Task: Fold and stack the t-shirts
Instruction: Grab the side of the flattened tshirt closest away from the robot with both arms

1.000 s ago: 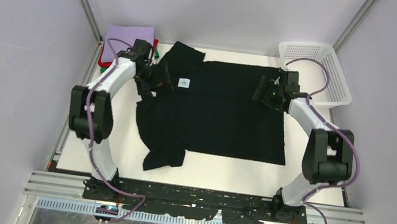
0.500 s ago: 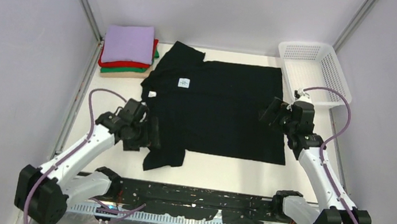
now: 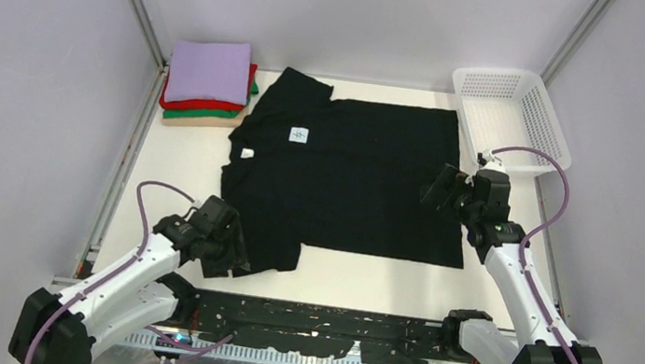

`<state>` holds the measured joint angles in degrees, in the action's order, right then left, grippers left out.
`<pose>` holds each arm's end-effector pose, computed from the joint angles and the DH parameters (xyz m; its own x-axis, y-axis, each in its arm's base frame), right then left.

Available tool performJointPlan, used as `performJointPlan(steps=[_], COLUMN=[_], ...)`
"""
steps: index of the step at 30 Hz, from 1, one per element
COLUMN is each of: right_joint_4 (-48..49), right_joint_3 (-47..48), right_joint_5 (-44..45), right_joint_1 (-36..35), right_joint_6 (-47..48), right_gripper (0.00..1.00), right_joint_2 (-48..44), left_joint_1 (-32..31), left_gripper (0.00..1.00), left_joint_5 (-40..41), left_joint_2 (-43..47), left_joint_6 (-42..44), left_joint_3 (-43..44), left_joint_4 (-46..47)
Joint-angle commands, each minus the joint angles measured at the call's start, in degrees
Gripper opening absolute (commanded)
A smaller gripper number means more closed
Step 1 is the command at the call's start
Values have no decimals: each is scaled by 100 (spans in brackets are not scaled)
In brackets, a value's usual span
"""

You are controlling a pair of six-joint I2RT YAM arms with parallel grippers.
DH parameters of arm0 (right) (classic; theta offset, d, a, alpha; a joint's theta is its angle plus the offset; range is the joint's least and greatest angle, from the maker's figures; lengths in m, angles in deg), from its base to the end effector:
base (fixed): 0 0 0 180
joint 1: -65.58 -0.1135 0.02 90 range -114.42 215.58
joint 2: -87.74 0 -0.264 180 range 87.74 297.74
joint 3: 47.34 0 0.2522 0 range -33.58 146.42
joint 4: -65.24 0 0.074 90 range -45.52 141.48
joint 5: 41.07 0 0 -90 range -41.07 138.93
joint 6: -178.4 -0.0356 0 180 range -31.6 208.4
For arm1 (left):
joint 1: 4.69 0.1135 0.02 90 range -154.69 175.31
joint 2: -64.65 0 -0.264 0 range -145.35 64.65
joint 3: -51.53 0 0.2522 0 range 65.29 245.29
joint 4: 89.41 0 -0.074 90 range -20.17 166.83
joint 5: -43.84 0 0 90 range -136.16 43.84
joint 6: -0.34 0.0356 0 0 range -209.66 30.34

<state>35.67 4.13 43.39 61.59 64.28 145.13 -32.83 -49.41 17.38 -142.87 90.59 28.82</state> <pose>0.2169 0.0186 0.2463 -0.5889 0.3666 -0.7202 0.1019 0.9177 0.3839 0.1119 -0.0621 0.1685 -0.8870 -0.4323 -0.1624 -0.3713 0.8766 -0.3061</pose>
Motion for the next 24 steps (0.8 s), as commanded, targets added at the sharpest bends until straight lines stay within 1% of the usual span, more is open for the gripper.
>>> performJointPlan(steps=[1,3,7,13,15,17,18,19,22,24], right_joint_4=[-42,-78,-111,-293,-418,-539,-590,-715,-1075,-1311], right_joint_3=[-37,-50,-62,-49,-56,-118,-180,-213,-371,-498], right_joint_5=[105,193,227,404,507,703,791,853,1166,1207], right_joint_1=[28,43,60,111,144,217,290,305,655,786], right_joint_6=[81,90,77,49,-8,-143,-171,-301,-469,-586], right_gripper=[95,96,95,95,95,95,95,96,95,95], right_joint_2=[-48,-56,-34,-11,-62,-149,-188,-268,-447,-640], left_joint_1=[-33,-42,-85,-146,-157,-157,-157,-163,-178,-183], left_gripper=[58,53,49,35,20,2,0,0,0,0], left_joint_5=[-28,-42,20,-22,3,16,25,29,104,122], left_joint_2=[-191,-323,-595,-918,-990,-1028,-1006,-978,-759,-536], left_joint_6=[-243,-260,-247,-232,-218,-203,-180,-139,-55,-20], left_joint_3=[-95,-108,-122,-101,-87,-67,-43,-8,69,105], left_joint_4=[597,656,713,878,874,763,682,575,110,-204])
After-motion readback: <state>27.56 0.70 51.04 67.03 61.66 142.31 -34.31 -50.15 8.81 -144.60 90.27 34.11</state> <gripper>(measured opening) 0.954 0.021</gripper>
